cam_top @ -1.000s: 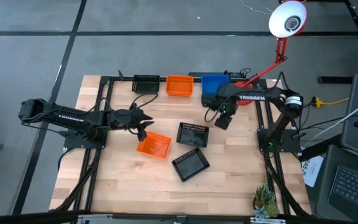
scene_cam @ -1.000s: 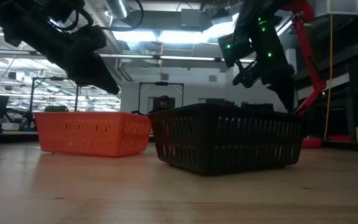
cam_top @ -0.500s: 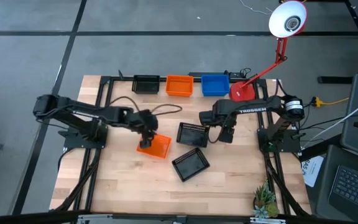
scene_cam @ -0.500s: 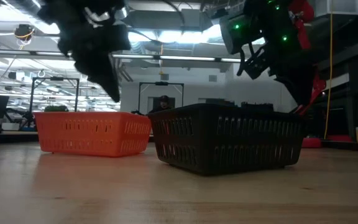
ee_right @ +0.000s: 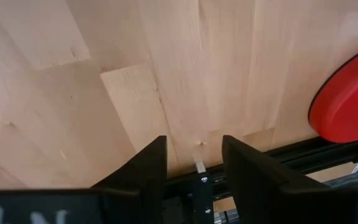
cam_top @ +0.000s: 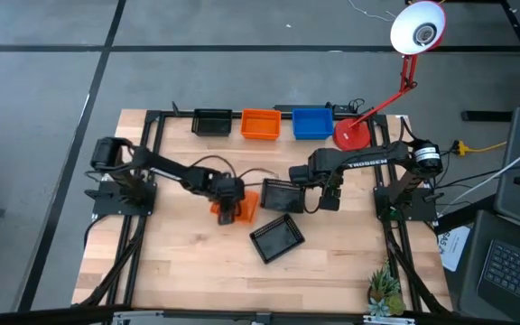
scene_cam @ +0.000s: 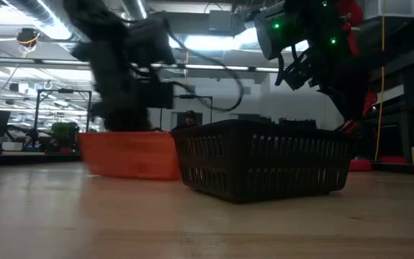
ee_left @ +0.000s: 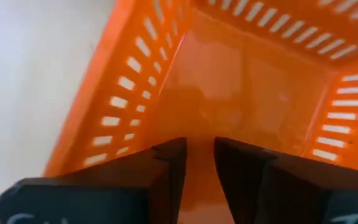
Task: Stack baskets by color
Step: Move the bottom orange basket to the top of the table, then stack the middle black basket on top of the top black basket
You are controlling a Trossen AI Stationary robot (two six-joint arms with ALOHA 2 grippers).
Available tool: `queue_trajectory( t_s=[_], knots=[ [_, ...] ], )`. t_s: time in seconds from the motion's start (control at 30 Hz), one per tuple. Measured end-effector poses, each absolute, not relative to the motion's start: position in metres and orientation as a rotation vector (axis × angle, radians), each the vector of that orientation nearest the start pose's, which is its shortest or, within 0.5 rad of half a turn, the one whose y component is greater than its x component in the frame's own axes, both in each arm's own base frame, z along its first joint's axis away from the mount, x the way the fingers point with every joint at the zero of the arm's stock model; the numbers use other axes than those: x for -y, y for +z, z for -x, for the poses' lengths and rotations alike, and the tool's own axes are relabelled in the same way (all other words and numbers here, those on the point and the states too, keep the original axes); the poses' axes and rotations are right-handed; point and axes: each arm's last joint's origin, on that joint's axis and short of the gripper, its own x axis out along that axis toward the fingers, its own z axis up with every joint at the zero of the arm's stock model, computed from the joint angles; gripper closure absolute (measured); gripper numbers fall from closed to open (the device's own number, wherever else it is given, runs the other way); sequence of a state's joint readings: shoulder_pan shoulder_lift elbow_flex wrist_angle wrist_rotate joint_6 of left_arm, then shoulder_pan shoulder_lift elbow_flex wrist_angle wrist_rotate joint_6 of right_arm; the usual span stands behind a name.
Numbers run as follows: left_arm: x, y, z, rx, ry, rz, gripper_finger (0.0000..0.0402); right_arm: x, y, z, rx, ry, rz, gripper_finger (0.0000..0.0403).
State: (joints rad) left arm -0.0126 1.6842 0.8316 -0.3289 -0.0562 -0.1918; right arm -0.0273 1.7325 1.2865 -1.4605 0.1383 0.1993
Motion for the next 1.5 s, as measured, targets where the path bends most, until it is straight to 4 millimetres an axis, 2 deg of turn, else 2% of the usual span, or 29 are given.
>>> queue_trajectory(
  t_s=[0.17, 0.37, 0.57, 0.67, 0.73, 0.9, 1.03, 1.17, 1.33, 1.5],
  knots=[
    [-0.032, 0.141, -0.318, -1.145, 0.231, 0.003, 0.032, 0.011, 0.221, -0.277, -1.882, -0.31, -0.035, 0.0248],
    [-0.087, 0.154, -0.338, -1.132, 0.347, -0.1, 0.032, 0.01, 0.221, -0.277, -1.88, -0.331, -0.048, 0.0248],
    [-0.13, 0.144, -0.35, -1.08, 0.409, -0.094, 0.032, 0.006, 0.221, -0.278, -1.88, -0.314, -0.029, 0.0248],
    [-0.139, 0.138, -0.353, -1.064, 0.425, -0.086, 0.032, 0.004, 0.221, -0.278, -1.879, -0.308, -0.021, 0.0248],
    [-0.14, 0.142, -0.358, -1.027, 0.405, -0.053, 0.032, 0.002, 0.221, -0.278, -1.878, -0.304, -0.016, 0.0248],
    [-0.128, 0.158, -0.369, -0.98, 0.353, -0.058, 0.032, -0.001, 0.221, -0.278, -1.877, -0.296, -0.007, 0.0248],
    [-0.12, 0.195, -0.379, -0.914, 0.367, -0.098, 0.032, -0.001, 0.221, -0.278, -1.876, -0.297, -0.007, 0.0248],
    [-0.11, 0.242, -0.378, -0.88, 0.348, -0.115, 0.032, -0.001, 0.221, -0.278, -1.88, -0.294, -0.008, 0.0248],
    [-0.088, 0.291, -0.348, -0.965, 0.317, -0.083, 0.032, -0.002, 0.223, -0.273, -1.941, -0.266, 0.016, 0.0248],
    [-0.067, 0.324, -0.293, -1.067, 0.337, 0.046, 0.032, -0.002, 0.233, -0.265, -1.933, -0.264, 0.014, 0.0248]
  ],
)
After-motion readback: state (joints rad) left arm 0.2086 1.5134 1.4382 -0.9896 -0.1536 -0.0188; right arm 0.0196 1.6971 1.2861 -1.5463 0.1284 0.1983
